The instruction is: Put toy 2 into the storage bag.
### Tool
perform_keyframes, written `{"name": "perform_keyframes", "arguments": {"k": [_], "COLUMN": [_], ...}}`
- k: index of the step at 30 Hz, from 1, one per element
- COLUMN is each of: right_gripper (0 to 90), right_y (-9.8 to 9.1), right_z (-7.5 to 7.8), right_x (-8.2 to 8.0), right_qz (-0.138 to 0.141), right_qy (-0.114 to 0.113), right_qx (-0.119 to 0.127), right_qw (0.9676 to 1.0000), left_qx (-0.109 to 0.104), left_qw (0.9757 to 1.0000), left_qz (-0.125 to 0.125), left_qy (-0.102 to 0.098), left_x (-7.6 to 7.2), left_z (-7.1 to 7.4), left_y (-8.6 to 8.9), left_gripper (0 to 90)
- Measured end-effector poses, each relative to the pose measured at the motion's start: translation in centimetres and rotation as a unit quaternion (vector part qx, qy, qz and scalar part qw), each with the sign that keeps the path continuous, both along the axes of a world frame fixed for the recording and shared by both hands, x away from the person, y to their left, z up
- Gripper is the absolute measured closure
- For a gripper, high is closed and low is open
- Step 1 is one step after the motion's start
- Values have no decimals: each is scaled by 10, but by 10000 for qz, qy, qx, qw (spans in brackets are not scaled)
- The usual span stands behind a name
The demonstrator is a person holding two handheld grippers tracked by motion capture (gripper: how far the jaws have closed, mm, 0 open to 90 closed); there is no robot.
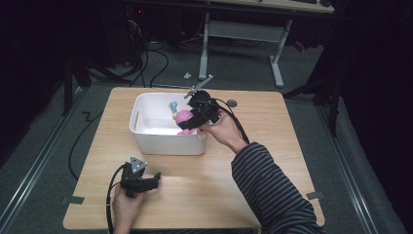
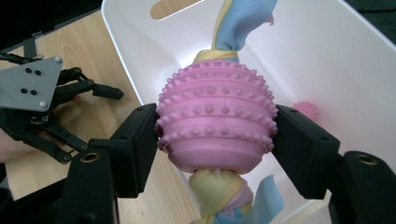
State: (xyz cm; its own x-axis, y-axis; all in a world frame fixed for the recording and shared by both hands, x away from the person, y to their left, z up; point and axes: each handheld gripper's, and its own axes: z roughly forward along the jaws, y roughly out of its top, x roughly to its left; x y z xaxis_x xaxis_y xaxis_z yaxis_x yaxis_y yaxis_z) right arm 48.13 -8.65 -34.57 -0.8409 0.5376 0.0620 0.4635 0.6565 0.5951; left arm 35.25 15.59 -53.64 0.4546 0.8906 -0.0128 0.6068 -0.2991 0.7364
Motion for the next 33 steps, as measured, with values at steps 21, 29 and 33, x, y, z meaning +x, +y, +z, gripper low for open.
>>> {"name": "perform_keyframes", "arguments": {"k": [21,29,33], "right_gripper": [257,327,351], "right_y": [26,-2,-32], "right_z": [-8,5,11], "right_x": [2,-21,-33], "right_qz": [93,-191,-424], "right_qy": [297,-293,-542], "right_qx": [-259,31,288], "right_qw": [9992,9994,9972], "left_qx": [-17,-9,-5], "left_qw": [10000,10000,10000], "left_qz": [-48,-47,-49], "left_qy": [4,9,10], "left_x": [1,0,0], "left_z": [0,0,0], "left_y": [0,-1,-1], "left_gripper": [218,213,213]}}
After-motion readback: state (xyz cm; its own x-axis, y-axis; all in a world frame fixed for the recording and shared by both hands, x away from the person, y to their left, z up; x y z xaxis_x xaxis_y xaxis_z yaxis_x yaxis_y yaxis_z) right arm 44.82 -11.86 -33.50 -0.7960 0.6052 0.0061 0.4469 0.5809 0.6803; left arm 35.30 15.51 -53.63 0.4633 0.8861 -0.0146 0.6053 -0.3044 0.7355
